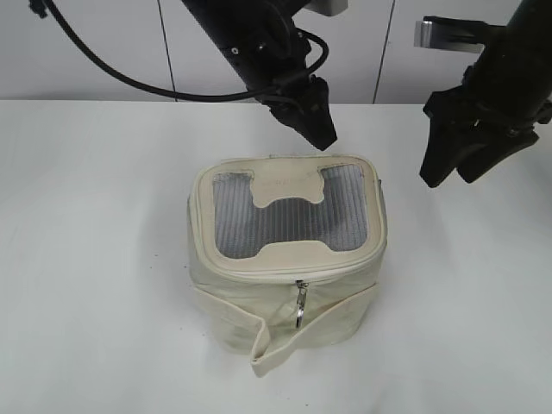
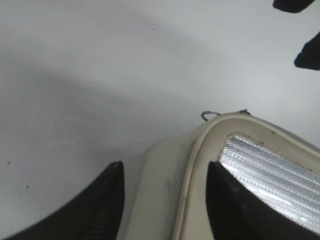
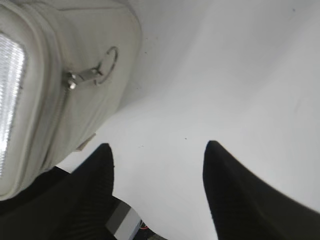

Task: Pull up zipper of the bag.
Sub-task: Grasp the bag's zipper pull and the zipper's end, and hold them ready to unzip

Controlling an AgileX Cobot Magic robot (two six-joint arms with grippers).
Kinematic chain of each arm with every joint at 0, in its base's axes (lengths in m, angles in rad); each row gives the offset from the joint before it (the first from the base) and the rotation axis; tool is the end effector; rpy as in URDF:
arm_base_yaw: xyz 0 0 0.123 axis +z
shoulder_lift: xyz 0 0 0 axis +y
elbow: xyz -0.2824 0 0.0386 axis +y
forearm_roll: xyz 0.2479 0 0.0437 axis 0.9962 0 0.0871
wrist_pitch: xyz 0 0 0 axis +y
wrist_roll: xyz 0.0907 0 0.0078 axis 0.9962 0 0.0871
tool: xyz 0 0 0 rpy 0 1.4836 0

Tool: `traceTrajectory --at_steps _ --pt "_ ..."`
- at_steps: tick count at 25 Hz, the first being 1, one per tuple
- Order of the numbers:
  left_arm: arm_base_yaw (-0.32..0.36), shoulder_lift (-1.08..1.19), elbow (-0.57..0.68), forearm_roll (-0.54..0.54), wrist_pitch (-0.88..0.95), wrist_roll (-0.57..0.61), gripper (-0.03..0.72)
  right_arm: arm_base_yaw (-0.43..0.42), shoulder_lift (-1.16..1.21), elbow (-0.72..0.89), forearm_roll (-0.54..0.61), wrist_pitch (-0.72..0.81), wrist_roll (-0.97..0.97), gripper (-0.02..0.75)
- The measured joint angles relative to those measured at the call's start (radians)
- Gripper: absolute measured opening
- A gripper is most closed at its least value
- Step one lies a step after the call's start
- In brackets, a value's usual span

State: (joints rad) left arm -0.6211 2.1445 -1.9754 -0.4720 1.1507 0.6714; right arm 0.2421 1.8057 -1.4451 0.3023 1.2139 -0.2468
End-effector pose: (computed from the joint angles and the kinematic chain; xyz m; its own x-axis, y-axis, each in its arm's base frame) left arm 0.3588 -0.3032 0.2637 -0.3792 0.7741 -0.5069 0.9247 0.3377 -0.1760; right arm 0.3426 0.1108 0.2551 -0.9214 -0.3639 -0.1361 -0.3877 0.8840 0.2613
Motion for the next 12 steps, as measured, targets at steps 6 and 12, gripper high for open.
traceTrajectory --at_steps 6,12 --pt "0.000 0.106 -0.131 -0.069 0.060 0.029 0.407 -0.032 -0.017 0.013 -0.045 0.000 0.041 0.452" --pt "0.000 0.147 -0.149 -0.111 0.064 0.039 0.407 -0.040 -0.018 0.015 -0.045 0.000 0.043 0.452"
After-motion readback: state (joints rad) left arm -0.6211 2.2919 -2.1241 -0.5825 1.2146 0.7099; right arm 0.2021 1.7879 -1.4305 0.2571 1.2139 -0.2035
